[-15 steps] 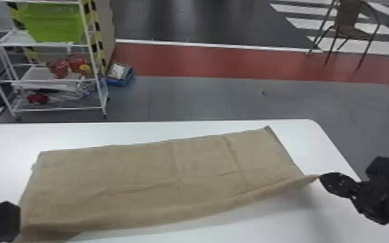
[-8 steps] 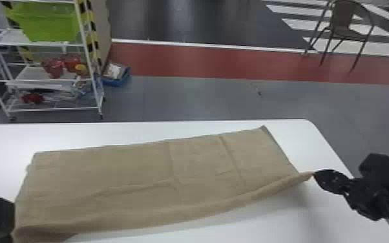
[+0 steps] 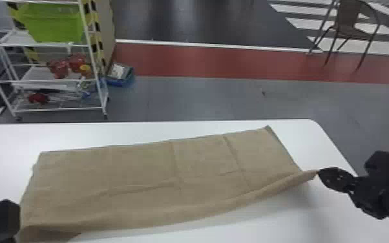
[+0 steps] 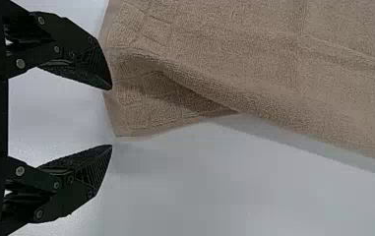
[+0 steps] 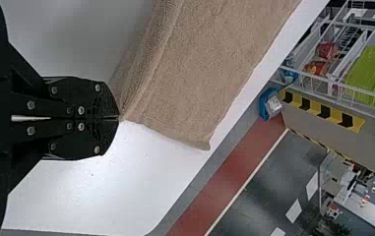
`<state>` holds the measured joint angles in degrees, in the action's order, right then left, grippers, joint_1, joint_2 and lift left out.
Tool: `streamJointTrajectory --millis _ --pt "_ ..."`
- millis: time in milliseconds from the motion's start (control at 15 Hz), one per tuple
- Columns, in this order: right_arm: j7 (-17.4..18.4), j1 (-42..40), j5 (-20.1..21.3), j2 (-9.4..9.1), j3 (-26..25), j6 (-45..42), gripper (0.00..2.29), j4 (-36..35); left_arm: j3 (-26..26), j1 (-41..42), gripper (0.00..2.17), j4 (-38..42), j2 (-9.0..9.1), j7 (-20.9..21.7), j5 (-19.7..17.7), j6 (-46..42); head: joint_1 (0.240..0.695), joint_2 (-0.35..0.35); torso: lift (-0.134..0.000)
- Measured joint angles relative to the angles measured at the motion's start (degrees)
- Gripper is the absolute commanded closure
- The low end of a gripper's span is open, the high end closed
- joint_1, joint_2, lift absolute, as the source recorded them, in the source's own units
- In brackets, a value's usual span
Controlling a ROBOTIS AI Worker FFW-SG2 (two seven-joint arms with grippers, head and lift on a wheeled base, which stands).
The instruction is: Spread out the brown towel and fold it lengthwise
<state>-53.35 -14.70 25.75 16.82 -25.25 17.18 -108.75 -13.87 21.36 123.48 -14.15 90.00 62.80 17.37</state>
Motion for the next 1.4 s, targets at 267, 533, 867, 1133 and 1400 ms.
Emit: streamJointTrajectory --millis 267,533,867,1133,1400 --pt "0.0 0.0 0.0 -0.12 0.0 0.0 1.39 -0.1 0.2 -0.1 1.07 -1.0 -0.07 0.0 0.1 0.0 0.695 -0.125 -0.122" --pt "0.0 0.0 0.0 -0.12 -0.1 0.0 1.39 -0.2 -0.1 -0.3 1.2 -0.7 -0.18 0.0 0.0 -0.1 0.695 -0.122 -0.122" --pt "-1.0 1.3 0.1 0.05 -1.1 1.4 1.39 -1.2 -7.6 -2.0 1.2 1.9 -0.61 0.0 -6.3 -6.7 0.695 -0.1 -0.122" --pt "-2.8 2.5 0.7 0.1 -1.1 3.5 1.39 -1.3 -12.6 -2.6 1.19 2.6 -2.86 0.0 -12.7 -9.4 0.695 -0.076 -0.122" --pt "-7.8 0.7 1.2 -0.1 0.0 1.6 1.39 -1.3 -12.3 -0.4 1.19 0.7 -3.49 0.0 -11.6 -10.7 0.695 -0.028 -0.122"
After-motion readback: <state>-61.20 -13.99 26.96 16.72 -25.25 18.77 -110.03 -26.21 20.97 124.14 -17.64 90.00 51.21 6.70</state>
